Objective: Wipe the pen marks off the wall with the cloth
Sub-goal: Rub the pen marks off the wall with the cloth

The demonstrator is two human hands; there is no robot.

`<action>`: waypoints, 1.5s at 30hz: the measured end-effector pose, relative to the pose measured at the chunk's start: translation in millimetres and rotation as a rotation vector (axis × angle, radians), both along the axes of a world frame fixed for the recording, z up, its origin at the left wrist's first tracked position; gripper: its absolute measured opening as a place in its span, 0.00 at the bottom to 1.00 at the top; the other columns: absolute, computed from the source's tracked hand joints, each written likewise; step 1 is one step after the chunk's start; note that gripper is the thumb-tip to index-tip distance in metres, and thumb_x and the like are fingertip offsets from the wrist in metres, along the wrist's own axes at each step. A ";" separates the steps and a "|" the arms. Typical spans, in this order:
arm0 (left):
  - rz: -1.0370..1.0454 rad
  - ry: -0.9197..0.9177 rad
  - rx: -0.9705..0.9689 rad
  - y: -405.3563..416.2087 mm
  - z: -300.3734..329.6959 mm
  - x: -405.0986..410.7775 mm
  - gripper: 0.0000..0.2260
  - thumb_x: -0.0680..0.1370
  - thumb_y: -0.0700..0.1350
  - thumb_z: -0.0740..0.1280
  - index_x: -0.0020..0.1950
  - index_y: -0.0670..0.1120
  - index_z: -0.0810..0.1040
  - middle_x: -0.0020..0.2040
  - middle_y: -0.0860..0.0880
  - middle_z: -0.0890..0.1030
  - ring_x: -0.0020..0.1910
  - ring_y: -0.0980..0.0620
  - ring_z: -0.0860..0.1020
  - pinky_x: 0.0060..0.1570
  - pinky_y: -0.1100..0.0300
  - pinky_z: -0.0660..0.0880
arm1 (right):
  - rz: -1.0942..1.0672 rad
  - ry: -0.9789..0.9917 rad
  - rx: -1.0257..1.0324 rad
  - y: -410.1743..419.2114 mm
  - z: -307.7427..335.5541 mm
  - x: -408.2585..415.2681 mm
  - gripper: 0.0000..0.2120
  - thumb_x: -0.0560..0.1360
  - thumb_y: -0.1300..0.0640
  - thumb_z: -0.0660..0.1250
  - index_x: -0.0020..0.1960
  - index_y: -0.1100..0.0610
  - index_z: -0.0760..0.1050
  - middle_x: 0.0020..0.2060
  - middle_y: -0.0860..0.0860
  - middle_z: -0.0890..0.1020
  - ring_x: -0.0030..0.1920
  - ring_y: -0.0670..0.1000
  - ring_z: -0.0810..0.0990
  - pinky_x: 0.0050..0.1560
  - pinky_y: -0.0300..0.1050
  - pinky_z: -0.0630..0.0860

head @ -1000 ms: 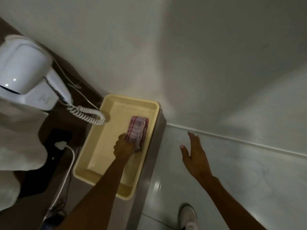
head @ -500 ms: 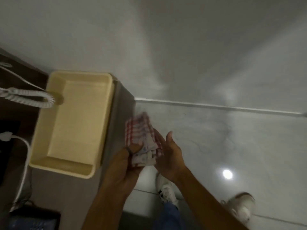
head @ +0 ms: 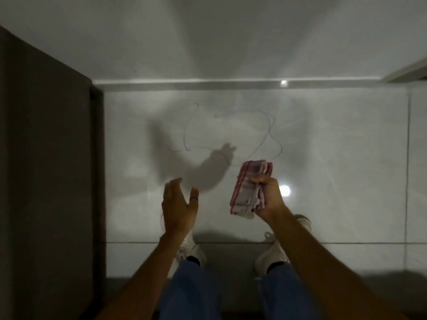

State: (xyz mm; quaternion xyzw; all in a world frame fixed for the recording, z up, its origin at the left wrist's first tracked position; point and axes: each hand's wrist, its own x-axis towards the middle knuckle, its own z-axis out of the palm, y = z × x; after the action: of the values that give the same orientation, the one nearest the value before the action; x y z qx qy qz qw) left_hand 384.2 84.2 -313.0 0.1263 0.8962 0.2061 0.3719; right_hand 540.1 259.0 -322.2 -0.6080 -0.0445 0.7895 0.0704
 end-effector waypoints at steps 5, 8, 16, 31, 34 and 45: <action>-0.207 0.203 -0.202 -1.8 -119.1 -14.2 0.34 0.87 0.52 0.61 0.86 0.39 0.51 0.87 0.38 0.51 0.87 0.38 0.47 0.87 0.43 0.52 | 0.491 -0.421 0.663 14.0 -93.4 42.5 0.25 0.78 0.68 0.62 0.73 0.53 0.69 0.50 0.49 0.81 0.42 0.46 0.81 0.38 0.39 0.80; -0.037 0.327 -0.254 12.1 -171.0 -17.9 0.35 0.86 0.51 0.59 0.86 0.36 0.47 0.87 0.36 0.48 0.87 0.35 0.46 0.86 0.40 0.49 | 0.815 -0.418 1.106 0.2 -137.0 66.2 0.26 0.81 0.62 0.63 0.75 0.45 0.62 0.61 0.40 0.78 0.57 0.36 0.81 0.49 0.27 0.80; 0.138 0.626 -0.256 24.7 -247.7 -19.1 0.35 0.86 0.59 0.50 0.86 0.36 0.52 0.86 0.36 0.55 0.86 0.37 0.55 0.85 0.39 0.54 | 2.088 0.251 1.972 10.1 -219.6 101.1 0.30 0.86 0.40 0.51 0.84 0.50 0.55 0.85 0.52 0.56 0.86 0.56 0.50 0.85 0.60 0.47; 0.134 0.693 -0.228 19.1 -254.7 -20.2 0.35 0.86 0.57 0.53 0.85 0.34 0.53 0.86 0.34 0.56 0.86 0.35 0.55 0.84 0.35 0.54 | 2.214 0.459 2.180 109.5 -211.2 68.6 0.31 0.84 0.39 0.56 0.83 0.52 0.61 0.84 0.53 0.61 0.85 0.56 0.55 0.84 0.60 0.54; 0.145 0.689 -0.221 21.8 -252.0 -19.6 0.35 0.85 0.56 0.53 0.85 0.34 0.54 0.86 0.34 0.56 0.86 0.35 0.55 0.84 0.35 0.54 | 2.033 0.003 2.160 166.2 -209.1 57.6 0.28 0.85 0.42 0.56 0.83 0.48 0.61 0.83 0.53 0.62 0.84 0.56 0.58 0.83 0.61 0.59; 0.143 0.690 -0.216 20.9 -251.2 -18.5 0.35 0.86 0.56 0.54 0.85 0.34 0.53 0.86 0.34 0.55 0.86 0.35 0.54 0.85 0.36 0.52 | 2.232 0.787 2.079 77.0 -198.4 93.4 0.28 0.83 0.53 0.60 0.82 0.54 0.62 0.83 0.52 0.62 0.85 0.54 0.56 0.81 0.61 0.62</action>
State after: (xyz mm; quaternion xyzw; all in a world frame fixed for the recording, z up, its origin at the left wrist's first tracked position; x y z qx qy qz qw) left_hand 365.7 105.1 -564.1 0.0855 0.9921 0.0812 0.0438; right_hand 633.4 336.0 -520.6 -0.2777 0.9341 -0.1692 0.1473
